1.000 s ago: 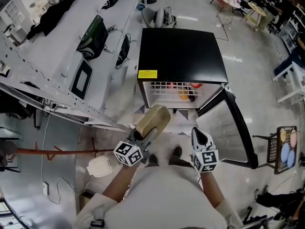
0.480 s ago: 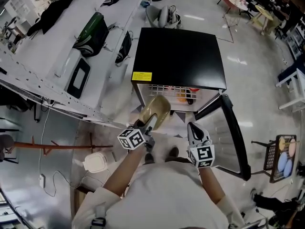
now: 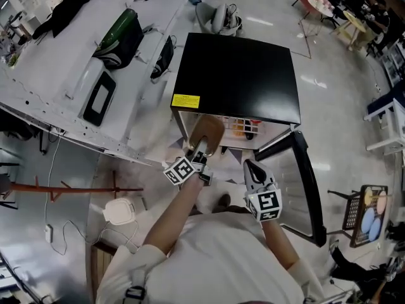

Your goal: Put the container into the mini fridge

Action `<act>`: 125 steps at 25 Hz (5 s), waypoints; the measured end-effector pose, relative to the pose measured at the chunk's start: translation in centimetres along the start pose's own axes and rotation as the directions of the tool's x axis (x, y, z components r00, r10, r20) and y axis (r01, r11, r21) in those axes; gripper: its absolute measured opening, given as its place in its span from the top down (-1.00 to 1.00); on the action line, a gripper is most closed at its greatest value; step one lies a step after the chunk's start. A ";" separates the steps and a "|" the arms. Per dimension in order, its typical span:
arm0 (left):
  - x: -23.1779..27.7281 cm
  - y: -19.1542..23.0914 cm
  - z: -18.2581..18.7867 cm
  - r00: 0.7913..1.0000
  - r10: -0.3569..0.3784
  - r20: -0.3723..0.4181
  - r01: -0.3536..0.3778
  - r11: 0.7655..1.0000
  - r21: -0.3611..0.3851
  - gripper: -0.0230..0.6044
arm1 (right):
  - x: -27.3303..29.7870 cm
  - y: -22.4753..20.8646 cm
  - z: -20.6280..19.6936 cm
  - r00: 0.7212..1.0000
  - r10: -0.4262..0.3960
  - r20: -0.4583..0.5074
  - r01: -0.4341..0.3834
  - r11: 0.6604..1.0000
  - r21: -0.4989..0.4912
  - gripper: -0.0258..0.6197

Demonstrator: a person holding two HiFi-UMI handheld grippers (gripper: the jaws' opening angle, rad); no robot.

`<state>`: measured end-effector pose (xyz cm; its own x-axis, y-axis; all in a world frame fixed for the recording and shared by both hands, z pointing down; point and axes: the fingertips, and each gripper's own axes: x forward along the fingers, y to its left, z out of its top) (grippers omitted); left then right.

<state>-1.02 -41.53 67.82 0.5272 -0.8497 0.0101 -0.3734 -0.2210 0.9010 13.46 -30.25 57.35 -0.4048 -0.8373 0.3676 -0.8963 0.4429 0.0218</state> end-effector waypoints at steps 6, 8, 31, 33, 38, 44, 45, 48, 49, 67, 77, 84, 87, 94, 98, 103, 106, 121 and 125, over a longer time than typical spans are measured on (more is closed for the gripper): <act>2.4 1.6 -0.4 0.993 -0.024 0.114 0.052 0.967 -0.249 0.35 | 0.2 0.1 -0.1 1.000 0.012 -0.015 -0.012 1.000 -0.019 0.90; 3.2 2.5 -1.0 0.991 -0.010 0.131 0.049 0.952 -0.301 0.35 | 0.1 0.0 0.0 1.000 0.014 -0.019 -0.014 1.000 -0.022 0.90; 8.5 5.9 -3.3 0.984 0.065 0.168 0.016 0.899 -0.438 -0.17 | -0.4 -0.4 -1.0 0.998 0.014 -0.053 -0.014 1.000 -0.008 0.90; 8.8 6.2 -3.1 0.982 0.085 0.169 -0.002 0.897 -0.441 -0.27 | -0.4 -0.4 -0.9 0.999 0.015 -0.050 -0.016 1.000 -0.008 0.90; 9.4 6.9 -3.1 0.979 0.119 0.163 -0.032 0.888 -0.459 -0.36 | -0.2 0.0 -0.9 0.999 0.027 -0.046 -0.027 1.000 -0.007 0.90; 8.9 6.6 -3.6 0.984 0.091 0.151 -0.014 0.895 -0.446 -0.41 | -0.2 0.1 -0.9 0.999 0.031 -0.041 -0.032 0.999 -0.004 0.90; 8.7 6.5 -3.7 0.986 0.079 0.146 -0.007 0.898 -0.440 -0.41 | -0.2 0.1 -0.9 0.999 0.031 -0.041 -0.031 1.000 -0.004 0.90; 8.0 5.6 -4.0 0.992 0.035 0.119 0.016 0.914 -0.406 -0.41 | -0.2 0.2 -0.9 0.999 0.032 -0.038 -0.033 0.999 -0.003 0.90; 7.7 5.2 -4.1 0.994 0.020 0.112 0.026 0.918 -0.396 -0.41 | -0.2 0.3 -0.8 0.999 0.034 -0.037 -0.034 0.999 -0.003 0.90; 1.8 1.0 -7.3 0.980 -0.141 -0.141 0.124 0.984 -0.125 -0.40 | 0.3 3.5 -0.2 0.996 0.094 -0.002 -0.094 0.996 -0.007 0.90; 0.9 -0.7 -7.0 0.978 -0.008 -0.210 0.082 0.934 0.347 -0.14 | 0.2 3.6 -0.5 0.996 0.090 0.003 -0.090 0.996 0.000 0.90; 1.9 0.4 -6.5 0.969 0.165 -0.184 -0.028 0.812 0.583 0.21 | -0.3 2.4 -0.6 0.998 0.066 0.002 -0.066 0.998 0.002 0.90; 2.5 0.9 -6.4 0.965 0.201 -0.171 -0.047 0.767 0.639 0.23 | -0.6 1.9 -0.7 0.998 0.058 0.002 -0.058 0.998 0.002 0.90; 4.5 1.0 -6.4 0.963 0.204 -0.179 -0.032 0.740 0.672 0.23 | -1.0 0.9 -1.0 0.999 0.048 -0.004 -0.048 0.999 0.002 0.90; 5.5 1.0 -6.3 0.964 0.201 -0.176 -0.029 0.732 0.681 0.23 | -1.3 0.6 -1.2 0.999 0.050 -0.006 -0.050 0.999 0.003 0.90; 5.8 0.2 -6.2 0.966 0.189 -0.177 -0.015 0.723 0.691 0.23 | -1.6 0.0 -1.1 0.999 0.045 -0.001 -0.045 0.999 0.001 0.90; 5.3 -0.6 -6.3 0.968 0.169 -0.185 0.007 0.719 0.695 0.23 | -1.8 0.1 -1.1 0.999 0.038 0.002 -0.038 0.999 0.005 0.90; -0.9 -7.6 -3.1 0.970 0.014 -0.241 0.166 0.687 0.708 0.41 | -2.2 4.2 0.5 0.999 -0.015 0.035 0.015 1.000 0.004 0.90; -3.0 -9.4 -2.0 0.965 -0.015 -0.261 0.199 0.691 0.695 0.45 | -2.5 5.7 0.9 0.998 -0.039 0.047 0.039 0.999 0.010 0.90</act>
<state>2.35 -35.94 60.20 0.7139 -0.6917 0.1092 -0.6836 -0.6546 0.3228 9.19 -25.94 55.68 -0.3774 -0.8680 0.3228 -0.9130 0.4070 0.0270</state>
